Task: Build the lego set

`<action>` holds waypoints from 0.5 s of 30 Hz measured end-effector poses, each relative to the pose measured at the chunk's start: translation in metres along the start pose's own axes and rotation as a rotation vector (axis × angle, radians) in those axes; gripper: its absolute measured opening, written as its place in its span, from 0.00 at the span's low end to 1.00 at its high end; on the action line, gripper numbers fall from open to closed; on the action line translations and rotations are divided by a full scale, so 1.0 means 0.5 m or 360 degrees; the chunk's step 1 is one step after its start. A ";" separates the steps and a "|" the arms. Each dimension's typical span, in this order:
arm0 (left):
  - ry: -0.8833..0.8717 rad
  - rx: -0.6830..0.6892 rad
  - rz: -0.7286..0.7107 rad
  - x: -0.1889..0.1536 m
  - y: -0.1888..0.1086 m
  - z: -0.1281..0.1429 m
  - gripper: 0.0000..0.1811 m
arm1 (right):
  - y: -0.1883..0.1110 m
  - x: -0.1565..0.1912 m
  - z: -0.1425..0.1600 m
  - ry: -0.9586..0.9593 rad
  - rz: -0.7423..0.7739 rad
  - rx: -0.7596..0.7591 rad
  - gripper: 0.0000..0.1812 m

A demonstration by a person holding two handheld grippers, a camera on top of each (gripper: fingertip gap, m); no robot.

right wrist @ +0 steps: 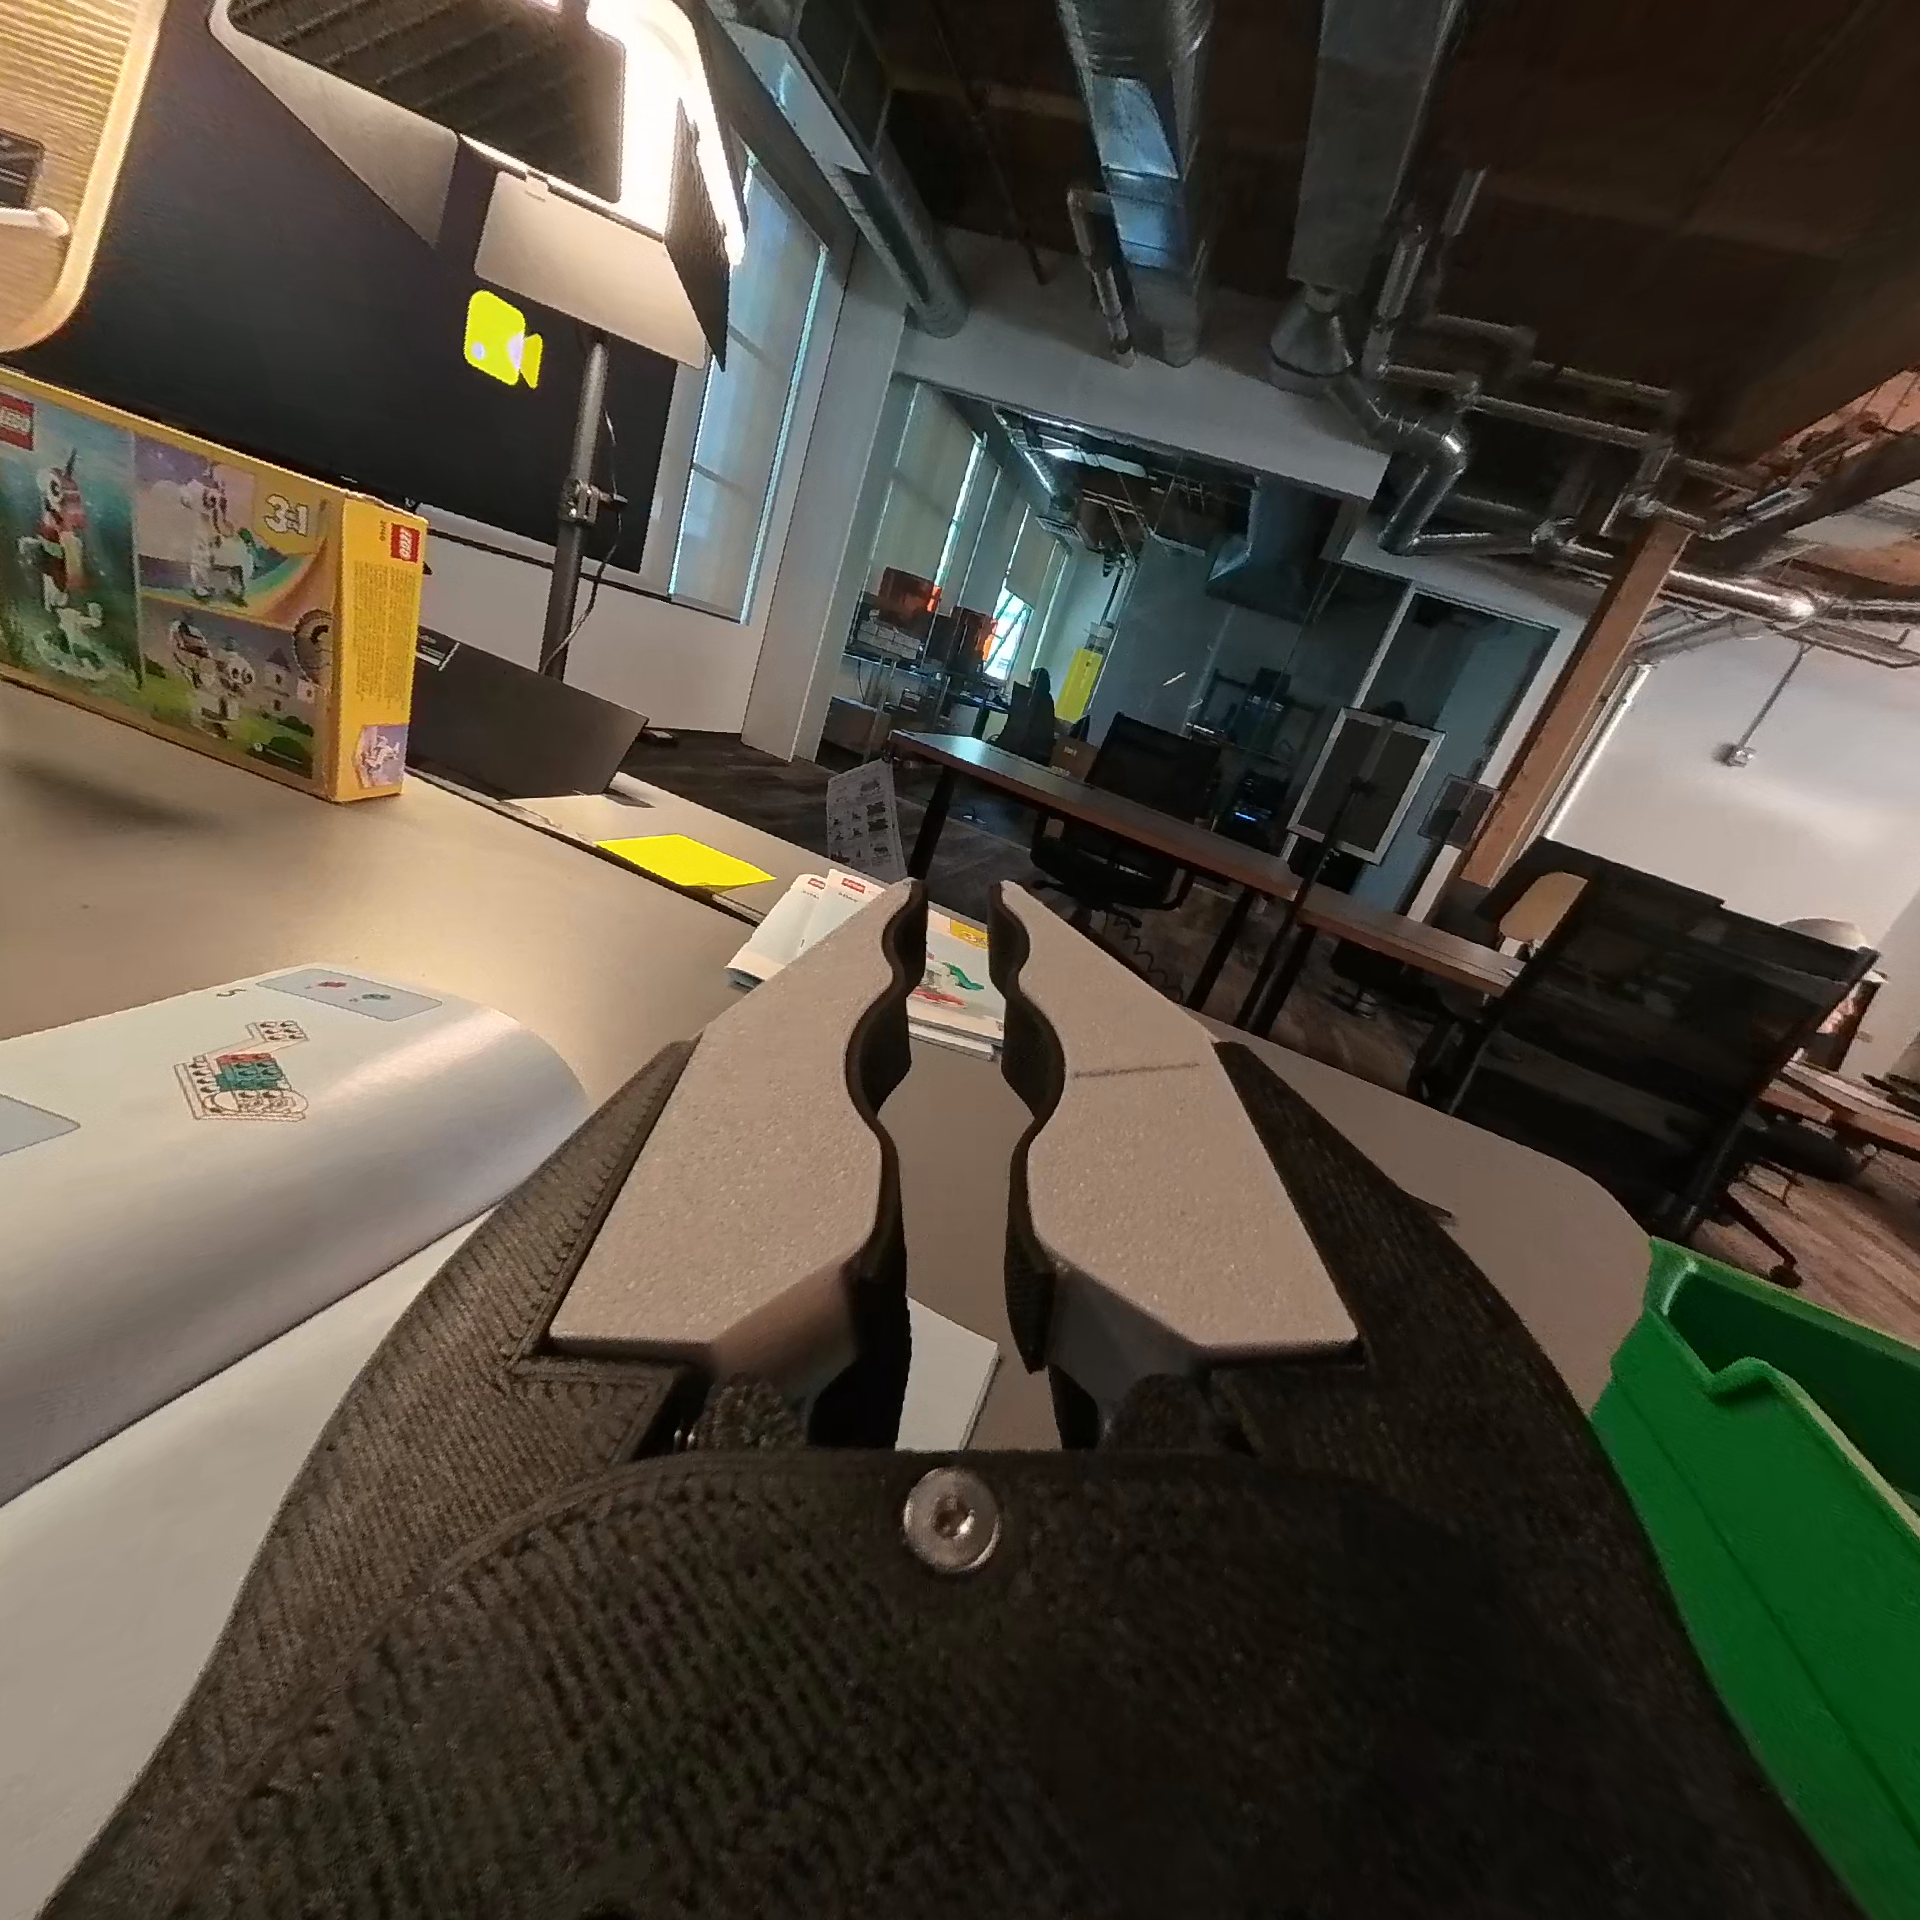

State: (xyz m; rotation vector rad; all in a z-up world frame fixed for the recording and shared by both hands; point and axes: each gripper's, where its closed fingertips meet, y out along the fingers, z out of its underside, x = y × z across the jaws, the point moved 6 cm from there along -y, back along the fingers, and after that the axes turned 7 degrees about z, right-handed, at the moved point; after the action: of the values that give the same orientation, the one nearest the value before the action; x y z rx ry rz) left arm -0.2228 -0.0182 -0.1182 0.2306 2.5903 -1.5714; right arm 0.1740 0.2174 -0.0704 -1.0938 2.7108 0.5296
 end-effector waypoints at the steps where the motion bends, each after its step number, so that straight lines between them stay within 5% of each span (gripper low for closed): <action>1: 0.0013 -0.0037 0.0035 -0.003 -0.005 -0.001 0.00 | 0.000 0.001 0.000 -0.0001 -0.0003 0.0000 0.05; 9: 0.0353 -0.0119 0.0219 -0.014 0.003 -0.024 0.10 | 0.001 0.006 -0.001 -0.0011 -0.0020 -0.0001 0.05; 15: 0.0666 0.0098 0.0290 -0.008 0.009 -0.031 0.14 | 0.001 0.006 -0.001 -0.0013 -0.0022 -0.0002 0.05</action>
State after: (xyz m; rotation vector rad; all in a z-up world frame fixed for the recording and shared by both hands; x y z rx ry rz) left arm -0.2179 -0.0027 -0.1144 0.8603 2.7100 -1.6867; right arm 0.1715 0.2154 -0.0709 -1.1074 2.6944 0.5325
